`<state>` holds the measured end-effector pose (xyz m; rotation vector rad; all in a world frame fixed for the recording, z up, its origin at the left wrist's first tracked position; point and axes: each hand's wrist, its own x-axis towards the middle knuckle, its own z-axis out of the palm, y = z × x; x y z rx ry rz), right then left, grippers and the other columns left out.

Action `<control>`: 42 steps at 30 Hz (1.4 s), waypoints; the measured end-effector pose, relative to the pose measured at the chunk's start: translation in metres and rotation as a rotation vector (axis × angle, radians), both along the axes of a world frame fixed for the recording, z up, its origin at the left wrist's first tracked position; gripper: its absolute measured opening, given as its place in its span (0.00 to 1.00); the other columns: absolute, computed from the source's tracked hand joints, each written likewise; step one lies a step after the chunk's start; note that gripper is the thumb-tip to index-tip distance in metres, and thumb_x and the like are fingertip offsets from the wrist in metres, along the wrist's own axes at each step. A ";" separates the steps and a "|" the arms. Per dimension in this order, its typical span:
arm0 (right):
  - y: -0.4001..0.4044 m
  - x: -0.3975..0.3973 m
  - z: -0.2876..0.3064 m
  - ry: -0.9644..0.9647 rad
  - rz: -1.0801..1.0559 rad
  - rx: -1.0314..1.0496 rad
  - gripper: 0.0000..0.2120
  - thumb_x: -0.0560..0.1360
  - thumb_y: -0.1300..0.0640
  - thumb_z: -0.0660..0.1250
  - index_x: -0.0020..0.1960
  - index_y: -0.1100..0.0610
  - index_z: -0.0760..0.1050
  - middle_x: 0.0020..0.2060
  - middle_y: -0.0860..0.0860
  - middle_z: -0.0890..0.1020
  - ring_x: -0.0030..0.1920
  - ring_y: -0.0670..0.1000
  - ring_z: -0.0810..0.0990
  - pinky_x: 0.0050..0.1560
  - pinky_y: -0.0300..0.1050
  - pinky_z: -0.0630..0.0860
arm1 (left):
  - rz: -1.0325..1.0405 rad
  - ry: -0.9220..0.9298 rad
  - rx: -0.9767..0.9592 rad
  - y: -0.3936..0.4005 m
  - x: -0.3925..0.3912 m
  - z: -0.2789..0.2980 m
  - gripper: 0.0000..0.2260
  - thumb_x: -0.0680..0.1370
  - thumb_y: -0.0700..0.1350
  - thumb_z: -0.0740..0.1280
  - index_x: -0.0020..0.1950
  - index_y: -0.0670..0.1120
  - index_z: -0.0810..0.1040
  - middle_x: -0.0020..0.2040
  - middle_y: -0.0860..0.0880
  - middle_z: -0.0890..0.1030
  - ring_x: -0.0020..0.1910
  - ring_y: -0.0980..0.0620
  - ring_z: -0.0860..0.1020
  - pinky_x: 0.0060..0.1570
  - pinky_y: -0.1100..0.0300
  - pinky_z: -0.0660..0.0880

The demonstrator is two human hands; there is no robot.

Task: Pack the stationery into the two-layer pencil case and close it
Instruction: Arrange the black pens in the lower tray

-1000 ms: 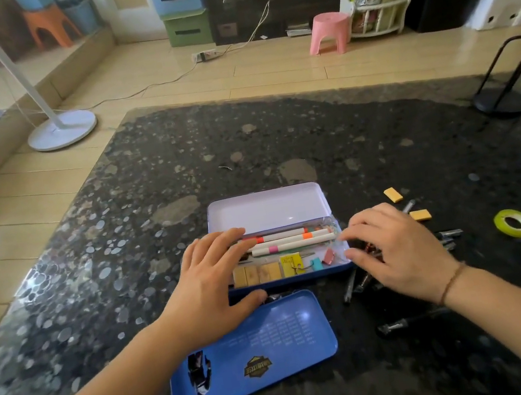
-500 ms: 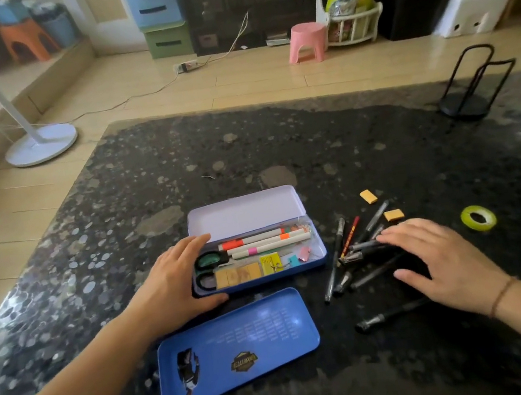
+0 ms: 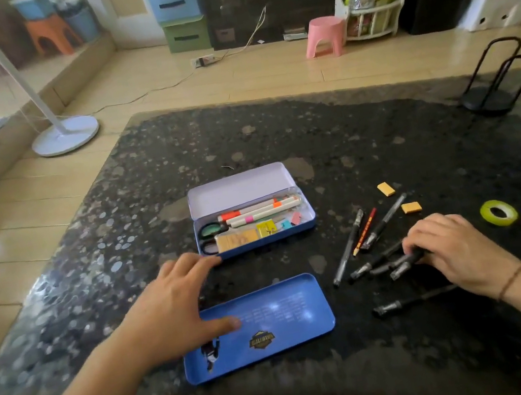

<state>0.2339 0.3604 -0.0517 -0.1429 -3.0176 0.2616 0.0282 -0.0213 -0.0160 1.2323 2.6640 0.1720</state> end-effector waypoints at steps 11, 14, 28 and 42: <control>-0.153 -0.056 0.007 0.186 0.295 -0.201 0.06 0.70 0.60 0.72 0.47 0.54 0.80 0.43 0.51 0.81 0.43 0.53 0.78 0.43 0.51 0.77 | 0.034 -0.229 0.138 -0.017 0.041 -0.026 0.48 0.64 0.63 0.75 0.76 0.59 0.51 0.73 0.60 0.58 0.71 0.59 0.56 0.68 0.64 0.57; -0.181 -0.074 -0.003 0.157 0.272 -0.200 0.07 0.70 0.60 0.72 0.49 0.56 0.81 0.43 0.52 0.82 0.43 0.55 0.78 0.42 0.54 0.78 | 0.052 -0.275 0.287 -0.022 0.048 -0.037 0.47 0.65 0.62 0.76 0.76 0.61 0.51 0.73 0.64 0.54 0.69 0.65 0.55 0.66 0.71 0.53; -0.036 0.010 0.016 -0.045 -0.250 -0.130 0.23 0.71 0.67 0.68 0.62 0.51 0.76 0.61 0.48 0.78 0.63 0.53 0.72 0.67 0.51 0.67 | -0.109 -0.206 0.255 0.012 0.023 -0.037 0.48 0.62 0.72 0.68 0.75 0.63 0.49 0.67 0.62 0.67 0.66 0.60 0.62 0.68 0.58 0.62; -0.038 -0.008 0.034 0.265 -0.039 0.093 0.08 0.69 0.64 0.72 0.47 0.55 0.80 0.47 0.49 0.81 0.52 0.56 0.75 0.52 0.56 0.74 | -0.030 -0.214 0.336 0.034 0.032 -0.052 0.47 0.63 0.70 0.69 0.76 0.62 0.49 0.66 0.64 0.66 0.67 0.60 0.59 0.68 0.53 0.56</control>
